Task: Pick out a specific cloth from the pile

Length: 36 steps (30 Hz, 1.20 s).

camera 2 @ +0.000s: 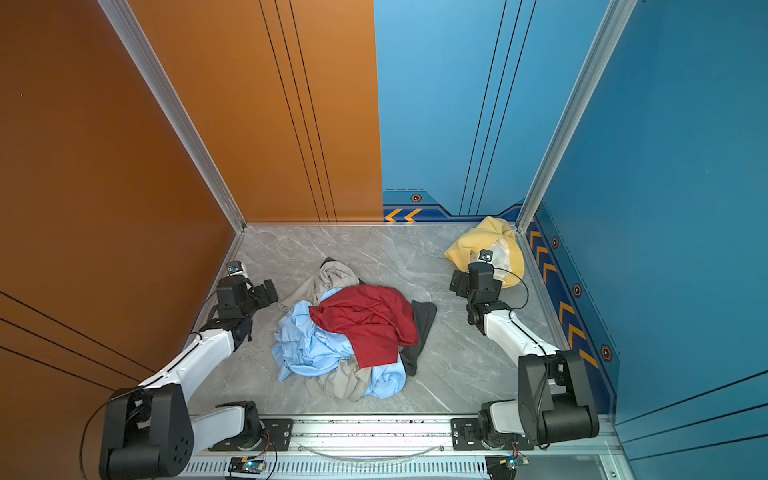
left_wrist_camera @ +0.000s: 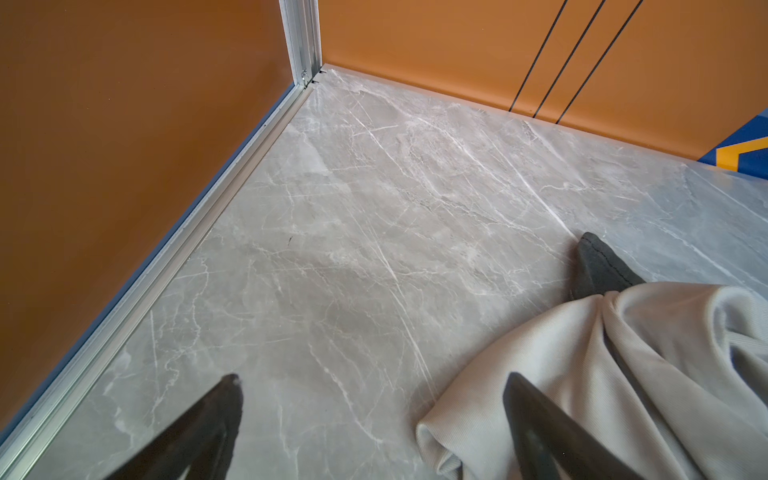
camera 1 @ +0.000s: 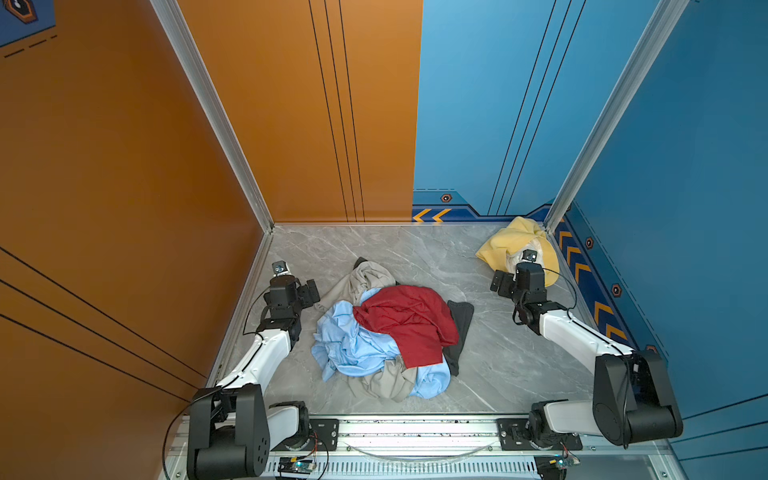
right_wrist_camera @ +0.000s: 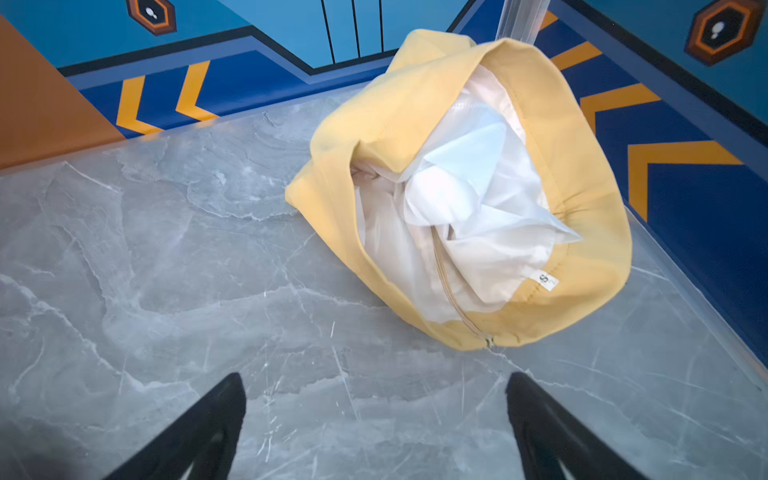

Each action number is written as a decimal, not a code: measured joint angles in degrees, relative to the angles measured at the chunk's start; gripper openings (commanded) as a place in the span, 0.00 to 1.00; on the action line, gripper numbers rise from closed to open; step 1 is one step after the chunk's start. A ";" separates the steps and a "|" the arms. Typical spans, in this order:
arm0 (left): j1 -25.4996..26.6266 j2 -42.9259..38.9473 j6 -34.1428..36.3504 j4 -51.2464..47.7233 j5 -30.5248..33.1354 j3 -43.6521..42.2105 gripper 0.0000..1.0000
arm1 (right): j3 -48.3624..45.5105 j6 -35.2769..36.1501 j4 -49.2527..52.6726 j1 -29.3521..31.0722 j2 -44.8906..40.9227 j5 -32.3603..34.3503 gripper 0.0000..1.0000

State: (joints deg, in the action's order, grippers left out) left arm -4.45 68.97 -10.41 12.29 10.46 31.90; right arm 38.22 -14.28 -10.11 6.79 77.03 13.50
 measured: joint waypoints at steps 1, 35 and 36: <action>0.00 0.39 0.48 1.29 0.09 -0.59 0.98 | -1.55 0.72 -1.29 0.31 -0.96 0.63 0.99; 3.45 14.84 4.63 26.56 0.74 -5.68 0.98 | -18.84 10.84 -42.16 -2.49 10.86 5.35 1.00; 4.00 14.88 4.94 27.17 1.42 -5.79 0.98 | -18.84 10.62 -42.47 -2.75 10.97 5.14 1.00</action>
State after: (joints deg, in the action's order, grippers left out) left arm -0.45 83.85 -5.48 39.46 11.88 26.11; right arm 19.38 -3.66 -52.58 4.03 88.01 18.63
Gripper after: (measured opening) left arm 0.979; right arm 0.997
